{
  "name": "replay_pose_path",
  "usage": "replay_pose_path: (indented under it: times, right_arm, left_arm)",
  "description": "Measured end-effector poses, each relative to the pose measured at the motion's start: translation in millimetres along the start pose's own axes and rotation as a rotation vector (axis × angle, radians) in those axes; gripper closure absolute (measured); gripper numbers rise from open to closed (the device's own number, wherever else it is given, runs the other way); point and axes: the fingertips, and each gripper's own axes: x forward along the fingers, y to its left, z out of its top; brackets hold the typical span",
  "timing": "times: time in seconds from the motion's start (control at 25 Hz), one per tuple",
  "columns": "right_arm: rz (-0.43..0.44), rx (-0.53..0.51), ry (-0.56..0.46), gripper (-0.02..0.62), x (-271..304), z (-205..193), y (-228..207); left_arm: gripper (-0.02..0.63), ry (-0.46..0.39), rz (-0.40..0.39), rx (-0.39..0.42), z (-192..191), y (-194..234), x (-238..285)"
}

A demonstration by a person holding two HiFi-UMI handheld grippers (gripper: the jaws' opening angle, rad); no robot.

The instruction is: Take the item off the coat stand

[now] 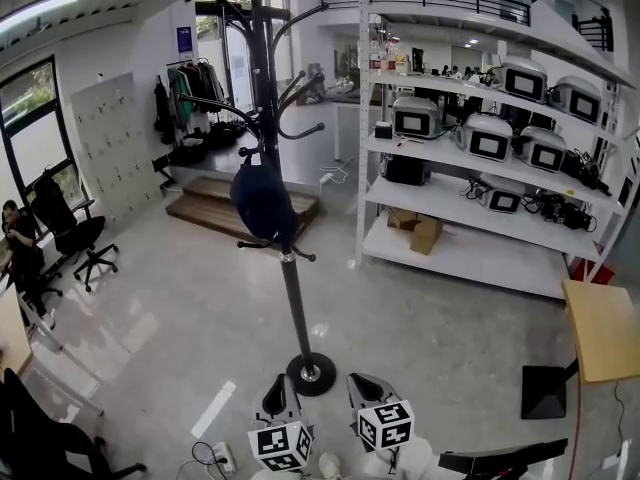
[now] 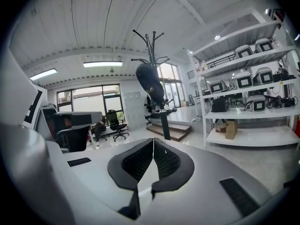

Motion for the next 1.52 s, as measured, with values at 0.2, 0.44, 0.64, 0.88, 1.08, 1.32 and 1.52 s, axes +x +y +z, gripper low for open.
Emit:
replay_pose_path:
  times: [0.2, 0.44, 0.64, 0.88, 1.08, 1.32, 1.52]
  right_arm:
    - [-0.005, -0.028, 0.008, 0.581, 21, 11, -7]
    - [0.012, -0.048, 0.0, 0.581, 50, 26, 0]
    - [0.027, -0.043, -0.013, 0.581, 77, 35, 2]
    - [0.013, -0.009, -0.038, 0.581, 99, 44, -5]
    - [0.005, 0.0, -0.025, 0.581, 107, 44, -18]
    - [0.028, 0.003, -0.006, 0.581, 122, 50, -27]
    - [0.044, 0.004, 0.006, 0.581, 130, 51, -31]
  left_arm:
    - [0.604, -0.008, 0.004, -0.03, -1, 11, 21]
    - [0.604, -0.017, 0.008, -0.047, 4, 24, 40]
    - [0.604, -0.011, 0.002, -0.031, 8, 35, 64]
    - [0.604, 0.0, -0.018, -0.02, 11, 44, 94]
    - [0.604, 0.019, -0.028, -0.032, 7, 38, 110]
    - [0.604, 0.015, -0.028, -0.04, 19, 34, 128]
    - [0.604, 0.013, -0.097, -0.045, 43, 32, 156]
